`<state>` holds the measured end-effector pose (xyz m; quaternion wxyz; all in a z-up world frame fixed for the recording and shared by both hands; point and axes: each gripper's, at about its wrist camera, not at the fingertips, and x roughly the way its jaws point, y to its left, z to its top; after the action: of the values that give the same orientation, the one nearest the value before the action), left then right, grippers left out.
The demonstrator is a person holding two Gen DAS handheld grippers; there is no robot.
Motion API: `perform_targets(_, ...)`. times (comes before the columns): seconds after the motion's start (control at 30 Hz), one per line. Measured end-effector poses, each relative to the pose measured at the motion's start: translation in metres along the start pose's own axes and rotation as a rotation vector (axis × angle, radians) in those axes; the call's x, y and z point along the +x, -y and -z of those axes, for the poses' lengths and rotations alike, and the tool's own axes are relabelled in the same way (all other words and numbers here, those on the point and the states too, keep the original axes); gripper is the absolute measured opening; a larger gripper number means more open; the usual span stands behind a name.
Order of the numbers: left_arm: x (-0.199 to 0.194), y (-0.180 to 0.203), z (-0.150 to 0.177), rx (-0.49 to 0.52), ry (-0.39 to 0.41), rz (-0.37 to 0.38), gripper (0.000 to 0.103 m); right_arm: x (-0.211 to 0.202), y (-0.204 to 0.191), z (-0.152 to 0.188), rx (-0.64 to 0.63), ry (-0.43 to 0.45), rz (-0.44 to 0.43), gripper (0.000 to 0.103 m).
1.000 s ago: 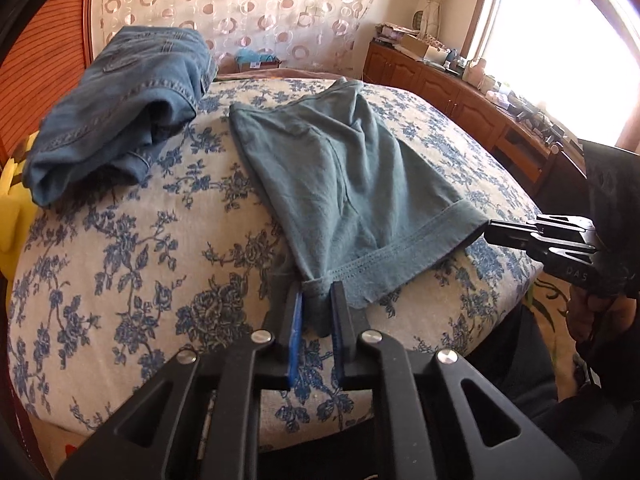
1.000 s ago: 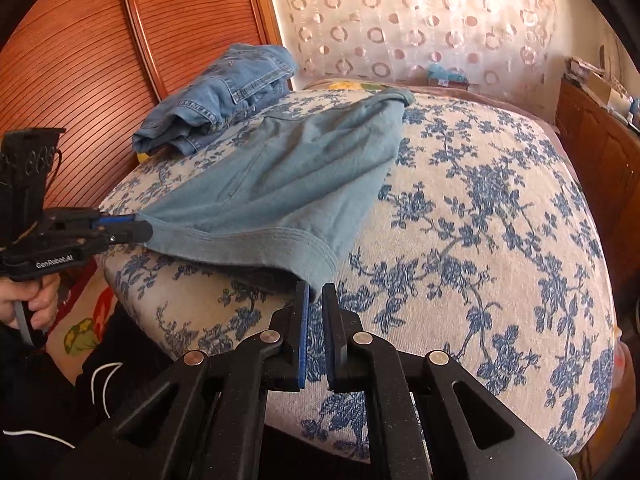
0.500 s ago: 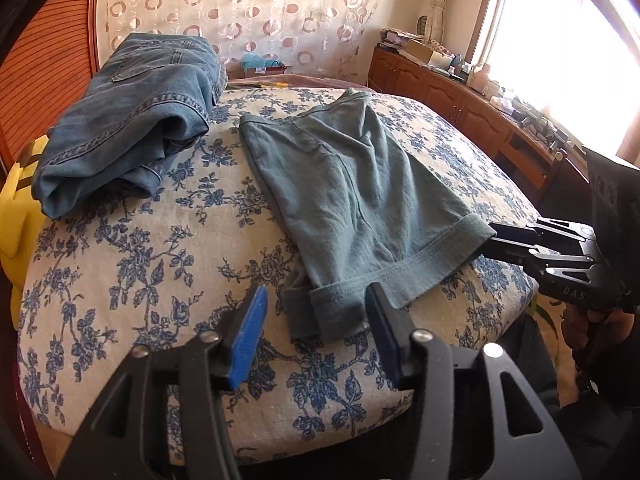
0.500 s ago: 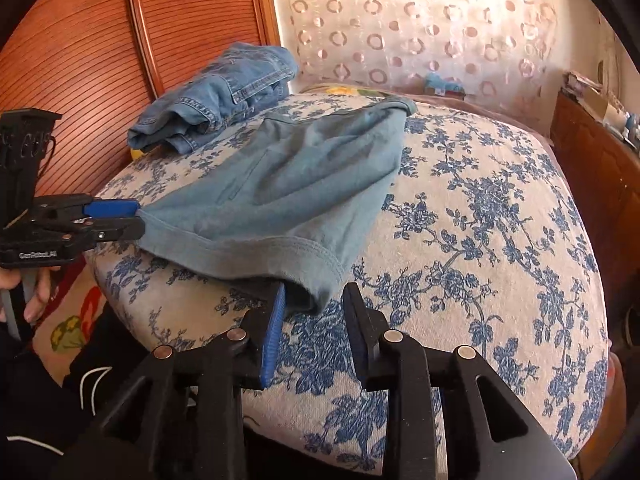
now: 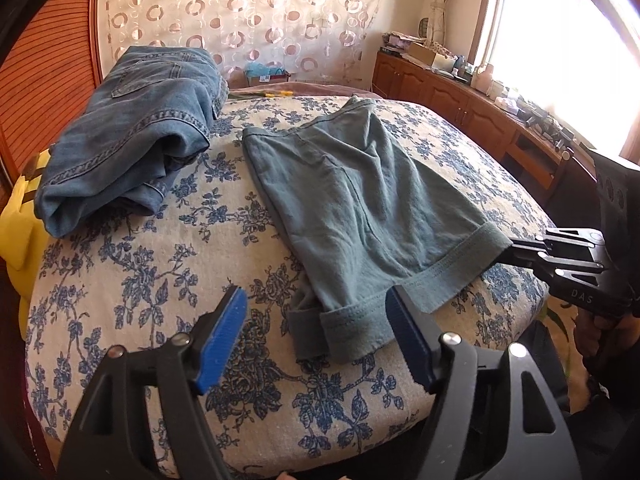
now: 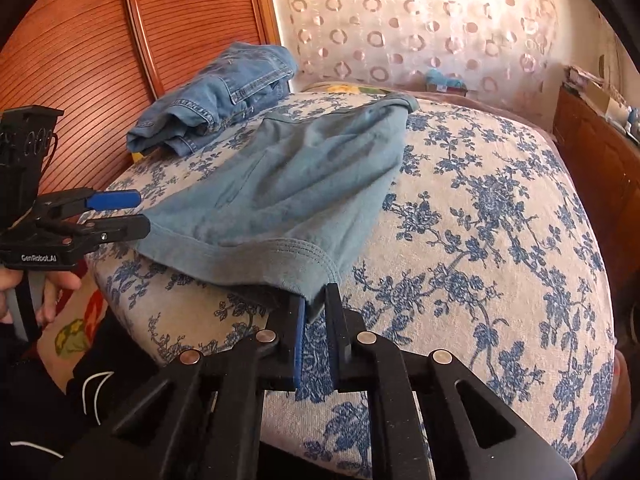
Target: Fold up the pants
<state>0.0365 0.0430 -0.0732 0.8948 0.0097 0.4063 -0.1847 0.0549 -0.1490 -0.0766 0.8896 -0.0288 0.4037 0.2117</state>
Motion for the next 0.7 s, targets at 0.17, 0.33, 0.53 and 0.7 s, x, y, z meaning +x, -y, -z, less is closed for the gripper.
perform_targets(0.17, 0.000, -0.004, 0.000, -0.019, 0.006, 0.004, 0.072, -0.008, -0.003, 0.008, -0.013, 0.000, -0.001, 0.003)
perform_targets(0.33, 0.005, -0.004, 0.001, -0.022, -0.007, -0.026, 0.072, -0.005, 0.000, 0.009, 0.007, -0.015, -0.008, 0.003)
perform_targets(0.53, 0.011, -0.002, 0.002, -0.027, -0.016, -0.055, 0.072, -0.016, 0.004, 0.009, 0.032, -0.002, -0.008, 0.006)
perform_targets(0.7, 0.014, 0.004, 0.002, -0.030, -0.007, -0.057, 0.072, -0.032, 0.007, 0.011, 0.049, 0.027, 0.006, 0.012)
